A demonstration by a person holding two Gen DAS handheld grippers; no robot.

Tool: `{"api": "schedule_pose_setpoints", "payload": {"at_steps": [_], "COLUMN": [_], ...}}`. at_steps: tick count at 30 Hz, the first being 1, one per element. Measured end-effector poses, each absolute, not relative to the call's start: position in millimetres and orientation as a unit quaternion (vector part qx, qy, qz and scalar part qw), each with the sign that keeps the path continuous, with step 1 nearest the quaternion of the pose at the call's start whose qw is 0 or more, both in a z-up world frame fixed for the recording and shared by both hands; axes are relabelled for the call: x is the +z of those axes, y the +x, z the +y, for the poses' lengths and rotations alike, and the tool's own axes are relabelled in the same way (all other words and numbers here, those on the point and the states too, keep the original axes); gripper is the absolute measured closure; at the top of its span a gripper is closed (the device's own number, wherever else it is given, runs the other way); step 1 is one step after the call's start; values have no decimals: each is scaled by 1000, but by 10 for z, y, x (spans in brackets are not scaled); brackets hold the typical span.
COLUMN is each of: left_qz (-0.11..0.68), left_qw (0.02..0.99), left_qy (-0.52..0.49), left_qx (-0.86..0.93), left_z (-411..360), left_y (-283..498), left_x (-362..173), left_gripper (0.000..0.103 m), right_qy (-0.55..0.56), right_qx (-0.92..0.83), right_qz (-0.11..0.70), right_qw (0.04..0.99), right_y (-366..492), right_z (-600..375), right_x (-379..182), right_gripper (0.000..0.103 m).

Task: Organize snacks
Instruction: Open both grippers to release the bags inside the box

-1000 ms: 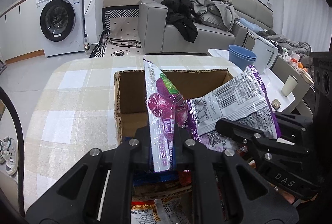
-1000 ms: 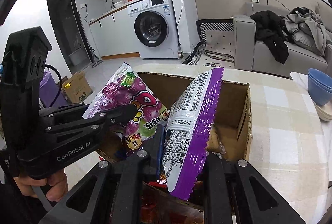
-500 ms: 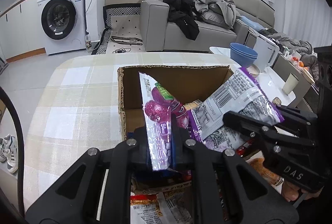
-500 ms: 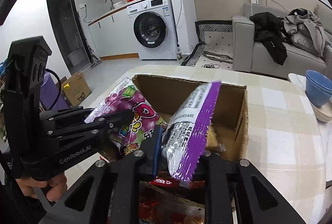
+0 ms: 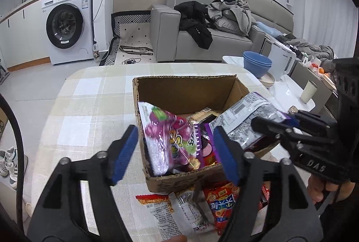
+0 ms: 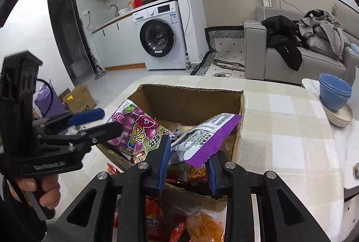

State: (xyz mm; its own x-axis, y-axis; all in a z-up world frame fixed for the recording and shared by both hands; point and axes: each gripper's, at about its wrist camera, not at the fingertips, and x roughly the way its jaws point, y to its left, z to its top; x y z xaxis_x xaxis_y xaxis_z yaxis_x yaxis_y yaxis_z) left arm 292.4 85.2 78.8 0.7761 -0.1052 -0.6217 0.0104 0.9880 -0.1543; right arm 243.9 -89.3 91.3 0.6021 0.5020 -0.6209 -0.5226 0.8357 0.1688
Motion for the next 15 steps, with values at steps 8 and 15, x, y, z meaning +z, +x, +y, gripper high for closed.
{"api": "schedule_pose_setpoints", "payload": {"at_steps": [8,15], "left_qz": [329,331], "left_qw": [941,941], "left_qy": [-72,-72], "left_qx": [-27,-21], "left_z": [874,902], "left_y": [2659,2374], "left_x": [917,923], "left_gripper": [25,19], "right_qy": [-55,-31], "right_qx": [281,273], "right_qz": [360,332], "right_qw": [888,903], "right_y": [2375,2105], "right_z": [-751,-1026], "right_x": [787,876], "right_gripper": [69,25]}}
